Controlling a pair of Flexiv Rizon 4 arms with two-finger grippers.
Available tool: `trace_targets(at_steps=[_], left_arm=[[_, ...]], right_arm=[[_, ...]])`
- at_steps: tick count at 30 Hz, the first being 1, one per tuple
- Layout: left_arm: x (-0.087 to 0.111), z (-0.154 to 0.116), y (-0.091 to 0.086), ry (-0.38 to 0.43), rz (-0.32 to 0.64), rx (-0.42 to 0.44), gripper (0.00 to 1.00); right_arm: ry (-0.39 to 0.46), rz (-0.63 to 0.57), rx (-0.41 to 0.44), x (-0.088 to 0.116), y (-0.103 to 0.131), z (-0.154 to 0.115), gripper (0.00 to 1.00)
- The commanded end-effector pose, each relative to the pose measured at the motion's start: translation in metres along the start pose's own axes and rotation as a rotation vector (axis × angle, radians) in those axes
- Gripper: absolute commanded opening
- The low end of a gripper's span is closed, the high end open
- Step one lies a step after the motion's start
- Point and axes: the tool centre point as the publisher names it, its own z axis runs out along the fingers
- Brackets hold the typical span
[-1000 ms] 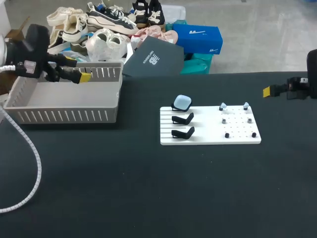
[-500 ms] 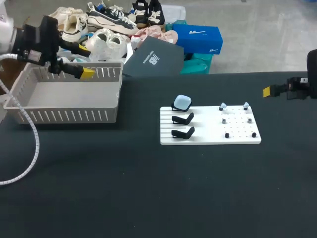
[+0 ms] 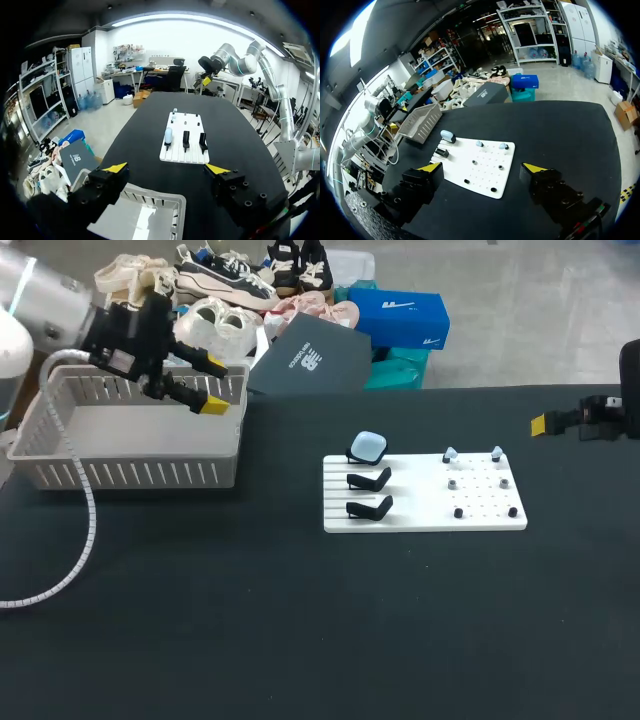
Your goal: Pick up each earbud case from the left stands, insert the matching earbuds, close the lid, and place the case in the box.
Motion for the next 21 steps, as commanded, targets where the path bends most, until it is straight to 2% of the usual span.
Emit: trace_targets(at_steps=[1, 16, 21], left_arm=[[-0.003, 0.027, 0.010, -0.007, 0.000, 0.119, 1.00], [-0.015, 0.093, 0.012, -0.065, -0.007, 0.108, 1.00], [-0.018, 0.113, 0.012, -0.081, 0.017, 0.086, 1.00]], right_arm=[[0.000, 0.000, 0.000, 0.000, 0.000, 0.000, 1.00], [0.000, 0.000, 0.000, 0.000, 0.000, 0.000, 1.00], [0.000, 0.000, 0.000, 0.000, 0.000, 0.000, 1.00]])
